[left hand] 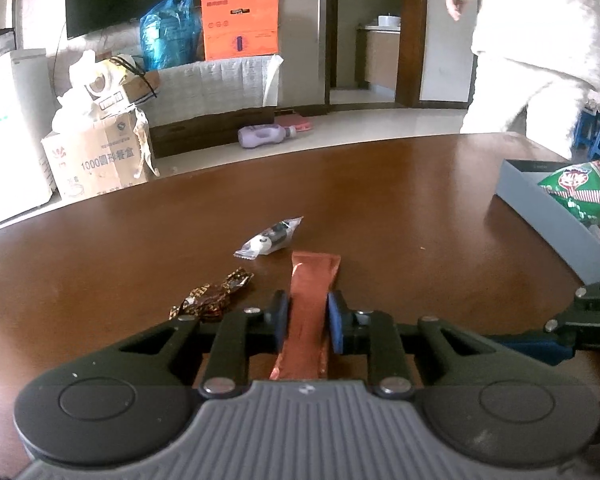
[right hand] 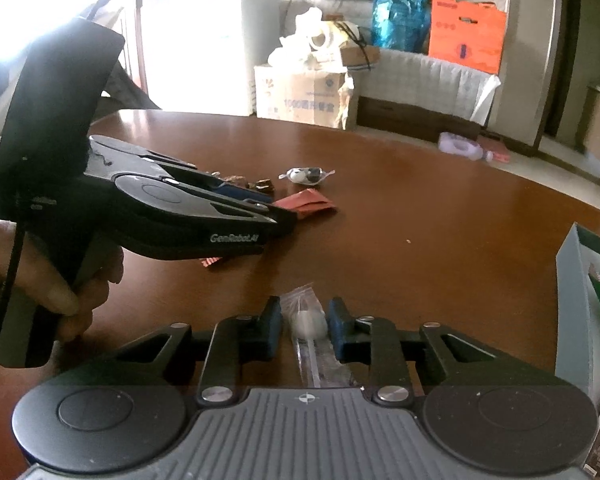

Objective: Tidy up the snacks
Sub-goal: 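Close the left gripper on the orange snack bar, then lift the orange bar with the left gripper while the right lifts the spoon packet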

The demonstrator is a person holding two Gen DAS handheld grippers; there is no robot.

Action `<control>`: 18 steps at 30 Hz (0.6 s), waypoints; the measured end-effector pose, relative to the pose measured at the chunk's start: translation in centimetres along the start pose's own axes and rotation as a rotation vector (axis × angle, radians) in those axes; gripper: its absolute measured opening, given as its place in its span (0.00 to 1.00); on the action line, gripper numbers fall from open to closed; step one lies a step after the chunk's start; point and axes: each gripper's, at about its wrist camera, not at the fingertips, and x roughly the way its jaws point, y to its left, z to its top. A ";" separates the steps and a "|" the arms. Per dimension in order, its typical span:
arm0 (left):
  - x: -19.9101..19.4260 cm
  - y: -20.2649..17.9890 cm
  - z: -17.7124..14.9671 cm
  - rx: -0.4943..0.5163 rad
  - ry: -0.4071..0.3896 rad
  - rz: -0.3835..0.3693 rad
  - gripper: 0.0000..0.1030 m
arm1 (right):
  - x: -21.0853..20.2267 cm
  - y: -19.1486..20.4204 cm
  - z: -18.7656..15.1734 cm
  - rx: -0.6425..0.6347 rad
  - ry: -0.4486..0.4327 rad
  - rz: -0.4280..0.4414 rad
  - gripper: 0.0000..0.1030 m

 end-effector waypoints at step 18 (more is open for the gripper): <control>-1.8 -0.1 -0.3 -0.020 -0.047 0.159 0.18 | -1.6 -0.3 0.3 0.009 -0.022 0.029 0.19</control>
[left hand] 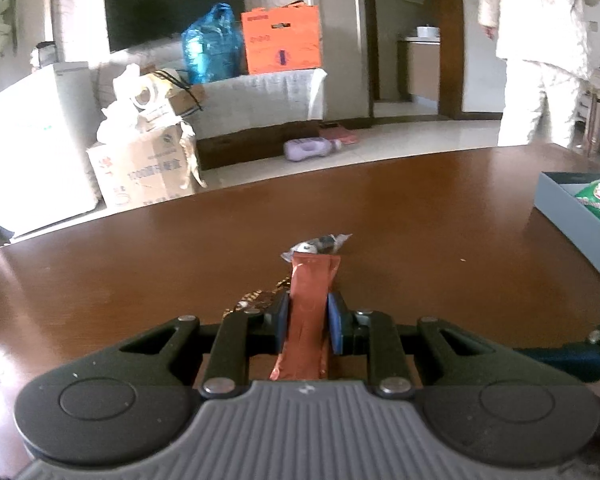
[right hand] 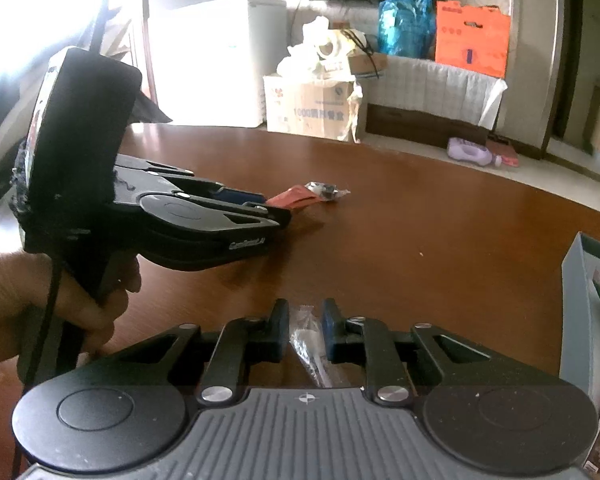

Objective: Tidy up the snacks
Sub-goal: 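Lift the orange bar with the left gripper while the right lifts the spoon packet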

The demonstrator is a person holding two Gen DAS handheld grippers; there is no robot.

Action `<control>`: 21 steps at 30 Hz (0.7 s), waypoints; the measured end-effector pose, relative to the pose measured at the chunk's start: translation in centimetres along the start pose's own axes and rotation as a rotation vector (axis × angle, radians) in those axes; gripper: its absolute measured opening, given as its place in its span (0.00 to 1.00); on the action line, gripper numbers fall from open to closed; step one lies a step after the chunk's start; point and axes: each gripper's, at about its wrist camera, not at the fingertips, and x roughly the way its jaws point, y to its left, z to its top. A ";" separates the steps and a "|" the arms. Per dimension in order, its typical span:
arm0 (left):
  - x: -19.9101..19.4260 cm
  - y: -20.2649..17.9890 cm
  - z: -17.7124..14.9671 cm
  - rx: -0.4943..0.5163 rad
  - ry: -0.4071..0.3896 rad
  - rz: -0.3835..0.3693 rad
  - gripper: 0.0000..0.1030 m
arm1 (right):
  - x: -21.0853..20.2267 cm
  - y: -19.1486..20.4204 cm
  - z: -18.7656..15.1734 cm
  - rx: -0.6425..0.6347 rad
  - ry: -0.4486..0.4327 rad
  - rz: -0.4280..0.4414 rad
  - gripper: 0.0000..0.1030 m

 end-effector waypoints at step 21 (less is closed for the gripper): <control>-0.1 0.2 -0.8 -0.026 0.039 -0.024 0.18 | 0.2 0.2 -1.6 -0.088 0.105 -0.066 0.71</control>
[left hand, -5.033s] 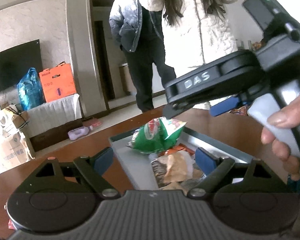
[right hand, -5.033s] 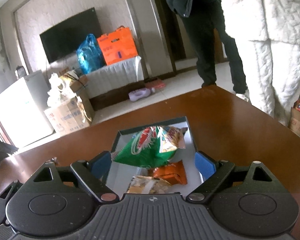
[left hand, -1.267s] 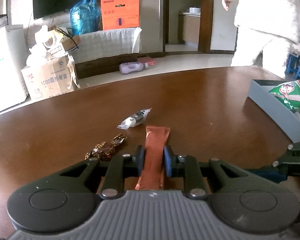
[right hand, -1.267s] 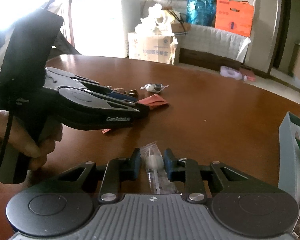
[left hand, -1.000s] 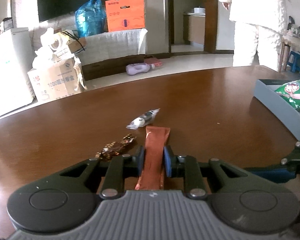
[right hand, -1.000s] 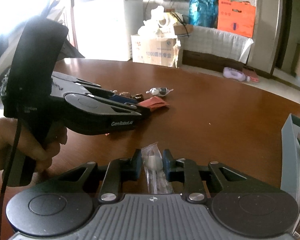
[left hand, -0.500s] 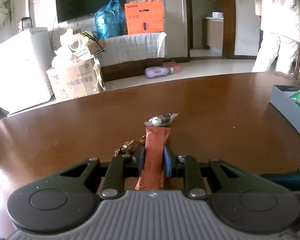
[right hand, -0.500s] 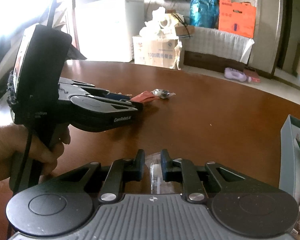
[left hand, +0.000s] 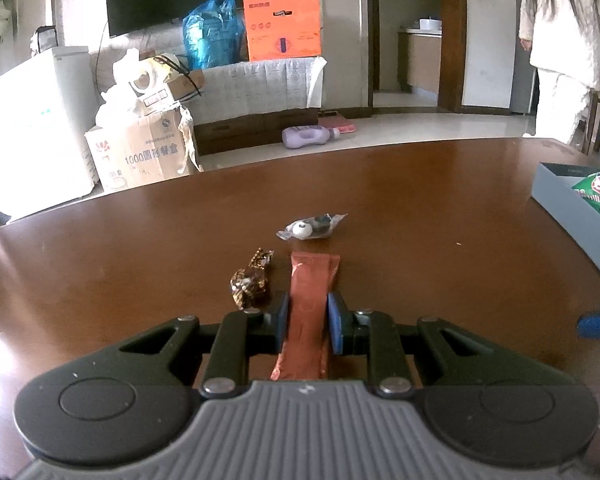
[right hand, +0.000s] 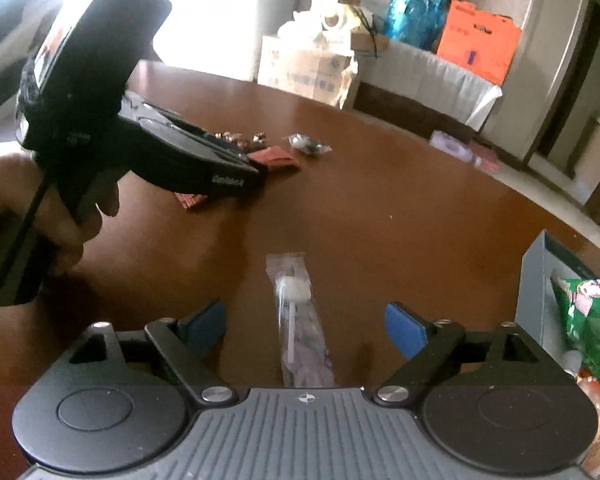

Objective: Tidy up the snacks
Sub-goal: 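Lift the orange bar with the left gripper while the right lifts the spoon packet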

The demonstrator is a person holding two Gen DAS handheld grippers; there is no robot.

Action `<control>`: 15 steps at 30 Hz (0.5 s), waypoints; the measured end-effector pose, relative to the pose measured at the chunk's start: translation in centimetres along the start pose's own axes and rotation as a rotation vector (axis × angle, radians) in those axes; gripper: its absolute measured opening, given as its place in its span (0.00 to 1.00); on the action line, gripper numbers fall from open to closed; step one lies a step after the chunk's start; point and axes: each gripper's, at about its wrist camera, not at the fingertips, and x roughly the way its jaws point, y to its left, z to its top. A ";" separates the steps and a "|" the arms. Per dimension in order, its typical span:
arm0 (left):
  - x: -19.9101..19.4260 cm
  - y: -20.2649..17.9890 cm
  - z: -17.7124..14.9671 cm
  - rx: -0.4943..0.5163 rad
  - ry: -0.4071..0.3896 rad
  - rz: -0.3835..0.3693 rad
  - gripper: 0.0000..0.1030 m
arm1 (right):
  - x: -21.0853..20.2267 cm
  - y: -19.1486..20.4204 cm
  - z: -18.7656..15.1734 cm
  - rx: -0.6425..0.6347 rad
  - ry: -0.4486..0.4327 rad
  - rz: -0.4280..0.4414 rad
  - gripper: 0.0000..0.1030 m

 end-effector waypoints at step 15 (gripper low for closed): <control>-0.3 -0.9 -0.1 0.008 -0.009 0.070 0.18 | -1.0 -0.3 1.4 0.110 -0.081 0.106 0.20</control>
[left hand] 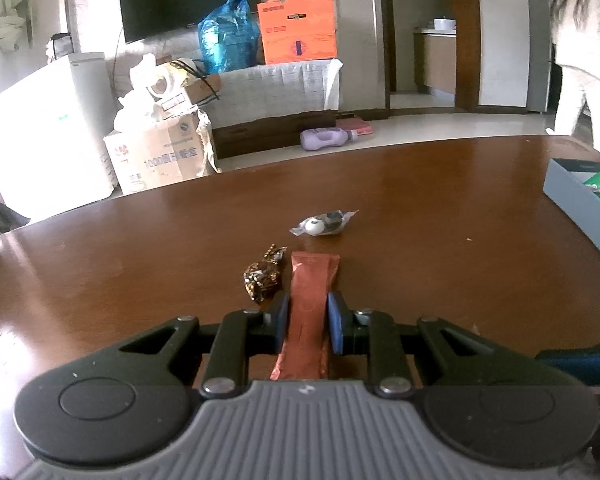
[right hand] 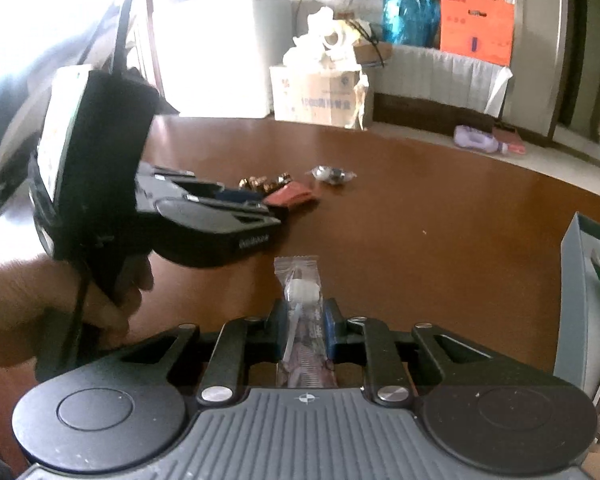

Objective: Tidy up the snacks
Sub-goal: 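Lift the orange bar with the left gripper while the right lifts the spoon packet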

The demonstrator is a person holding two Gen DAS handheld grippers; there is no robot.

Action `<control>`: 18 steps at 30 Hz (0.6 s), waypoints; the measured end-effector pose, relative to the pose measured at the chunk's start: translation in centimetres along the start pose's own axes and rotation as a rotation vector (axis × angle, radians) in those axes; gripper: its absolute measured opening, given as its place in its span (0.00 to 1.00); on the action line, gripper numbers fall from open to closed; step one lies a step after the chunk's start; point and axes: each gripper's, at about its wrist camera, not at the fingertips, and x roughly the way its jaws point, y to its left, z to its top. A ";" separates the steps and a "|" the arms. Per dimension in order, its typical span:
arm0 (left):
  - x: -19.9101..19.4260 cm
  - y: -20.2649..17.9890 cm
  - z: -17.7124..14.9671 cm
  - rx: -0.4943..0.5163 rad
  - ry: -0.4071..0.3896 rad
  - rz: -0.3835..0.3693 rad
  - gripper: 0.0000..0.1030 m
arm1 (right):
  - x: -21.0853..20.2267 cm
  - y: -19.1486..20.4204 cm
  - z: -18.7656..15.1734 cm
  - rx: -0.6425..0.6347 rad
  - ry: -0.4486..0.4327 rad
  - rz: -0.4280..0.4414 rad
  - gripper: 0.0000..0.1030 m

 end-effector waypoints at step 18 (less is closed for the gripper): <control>-2.0 0.2 -0.8 -0.011 0.007 0.053 0.18 | -1.7 0.0 0.9 0.031 -0.044 0.042 0.20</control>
